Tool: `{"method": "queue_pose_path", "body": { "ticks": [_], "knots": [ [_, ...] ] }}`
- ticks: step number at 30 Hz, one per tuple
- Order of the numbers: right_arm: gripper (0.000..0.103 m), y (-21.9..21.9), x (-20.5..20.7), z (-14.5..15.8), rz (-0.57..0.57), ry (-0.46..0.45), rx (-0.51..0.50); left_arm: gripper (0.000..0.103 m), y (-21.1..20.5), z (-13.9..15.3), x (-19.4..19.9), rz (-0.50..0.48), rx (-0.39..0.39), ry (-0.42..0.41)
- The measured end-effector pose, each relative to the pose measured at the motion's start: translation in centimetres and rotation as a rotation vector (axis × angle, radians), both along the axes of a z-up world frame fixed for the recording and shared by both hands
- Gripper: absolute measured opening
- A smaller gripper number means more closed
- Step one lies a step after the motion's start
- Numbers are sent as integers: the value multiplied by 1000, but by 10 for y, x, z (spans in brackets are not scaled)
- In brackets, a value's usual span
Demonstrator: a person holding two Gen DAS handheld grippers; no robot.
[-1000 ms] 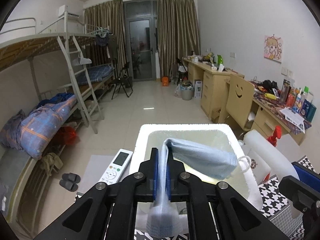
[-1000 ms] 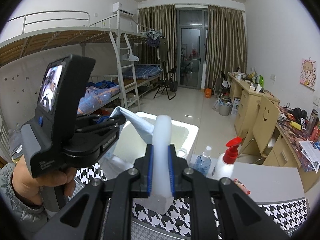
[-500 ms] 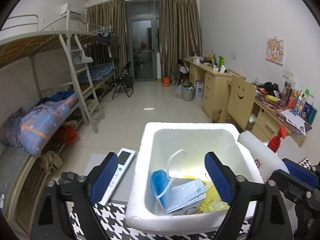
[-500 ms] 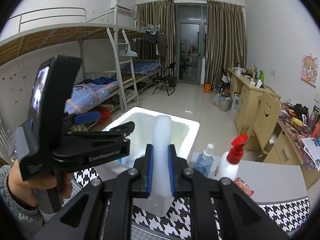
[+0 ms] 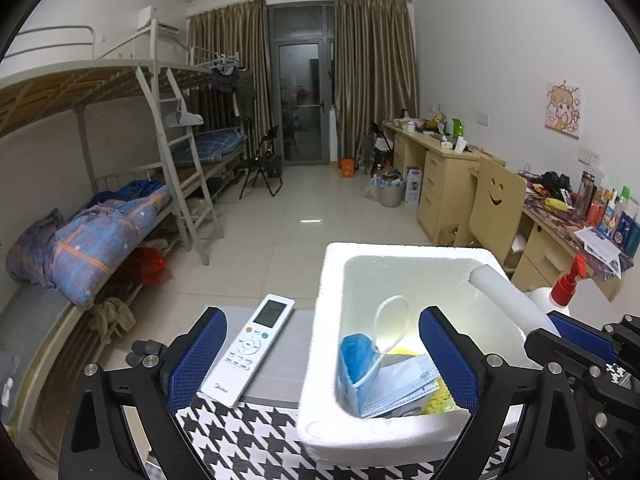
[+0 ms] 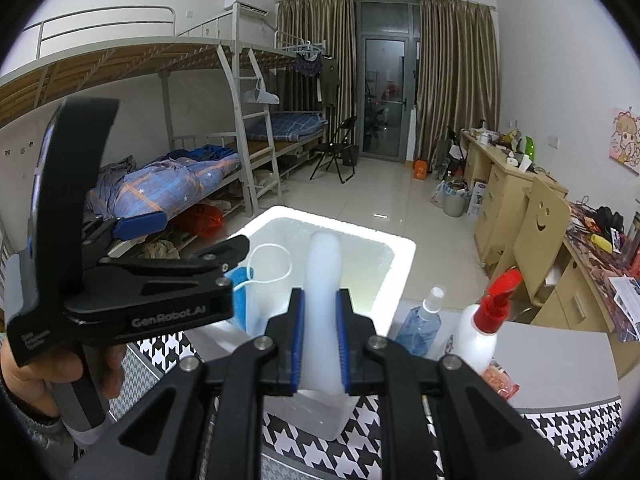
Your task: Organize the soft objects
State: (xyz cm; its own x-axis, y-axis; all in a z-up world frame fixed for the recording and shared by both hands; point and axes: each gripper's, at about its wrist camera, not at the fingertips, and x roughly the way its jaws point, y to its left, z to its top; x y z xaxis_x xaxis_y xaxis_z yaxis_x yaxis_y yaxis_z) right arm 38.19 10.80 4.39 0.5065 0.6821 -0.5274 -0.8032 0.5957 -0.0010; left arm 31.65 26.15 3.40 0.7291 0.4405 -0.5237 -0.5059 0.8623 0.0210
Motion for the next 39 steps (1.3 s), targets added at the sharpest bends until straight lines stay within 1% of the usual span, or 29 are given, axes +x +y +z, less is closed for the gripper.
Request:
{"method": "queue_pose_path", "body": {
  "ticks": [5,7,10,12,13,14,16,18,27,34,36,39],
  "knots": [
    [17,9,4,-3,-1,15,-4,97,6,-1,-7,13,-1,-6],
    [20,12,4,-5,4,18,-10,97,7,-1,-9,16,-1,-7],
    [20,12,7,-6,1,18,-8,97,9,-1,-12,24,10,-10],
    [26,14,9,-6,9,31,-5,97,9,-1,-14,27,11,-11],
    [33,15,8,-7,14,36,-6,97,9,-2,-16,28,7,-12],
    [47,16,8,-7,16,40,-9,97,10,-2,-17,28,2,-15],
    [64,15,7,-6,-5,37,1,98,10,-2,-19,28,5,-15],
    [65,11,4,-2,-15,31,22,98,11,-1,-21,32,6,-18],
    [65,1,-4,6,-30,32,31,98,1,9,-40,24,7,-40],
    [66,-14,-24,17,-26,5,40,98,-13,19,-57,17,24,-60],
    [66,-18,-29,20,-27,-3,45,99,-17,22,-62,11,29,-67],
    [71,-22,-36,23,-27,-4,51,100,-23,26,-71,2,32,-77]
  ]
}}
